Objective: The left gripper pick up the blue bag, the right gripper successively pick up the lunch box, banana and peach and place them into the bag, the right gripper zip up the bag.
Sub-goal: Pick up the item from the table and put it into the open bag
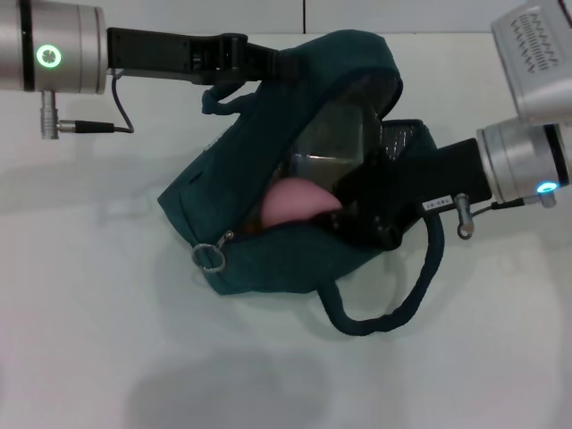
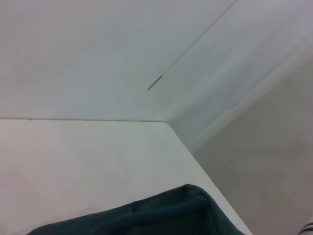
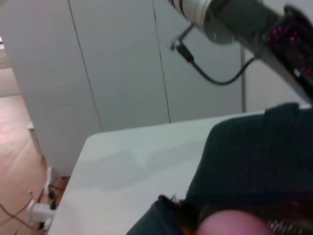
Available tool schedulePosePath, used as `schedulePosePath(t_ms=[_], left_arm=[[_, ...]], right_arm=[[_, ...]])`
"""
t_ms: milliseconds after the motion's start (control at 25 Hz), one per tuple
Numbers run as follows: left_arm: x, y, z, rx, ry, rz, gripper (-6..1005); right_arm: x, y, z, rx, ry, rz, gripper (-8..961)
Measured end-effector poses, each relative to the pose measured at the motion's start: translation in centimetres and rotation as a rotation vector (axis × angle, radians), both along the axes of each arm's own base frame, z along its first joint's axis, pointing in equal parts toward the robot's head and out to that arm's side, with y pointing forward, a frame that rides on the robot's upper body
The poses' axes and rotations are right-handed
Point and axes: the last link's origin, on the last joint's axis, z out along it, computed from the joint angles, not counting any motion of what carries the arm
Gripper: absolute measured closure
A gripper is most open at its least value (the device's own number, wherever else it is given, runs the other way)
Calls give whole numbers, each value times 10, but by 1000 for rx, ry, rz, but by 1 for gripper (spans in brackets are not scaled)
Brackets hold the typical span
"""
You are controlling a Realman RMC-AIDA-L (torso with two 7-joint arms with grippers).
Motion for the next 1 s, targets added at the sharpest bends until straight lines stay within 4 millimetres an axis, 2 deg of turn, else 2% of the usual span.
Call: schedulePosePath(t_ms=[560,800,880,1000], left_arm=[[-1,-1,-1,-5,-2,2,901],[-2,-2,-2,-6,-3,7,901],[-2,-2,-2,-6,-3,7,901],[-3,-2,-2,-8,-2,7,900]], right_arm=[[-3,-5,1,0,64,-26,866],[0,-9,11,28,160,-36,764],[1,-9,15,39,170,-34,571],[3,-9,16,42,166,-38,458]])
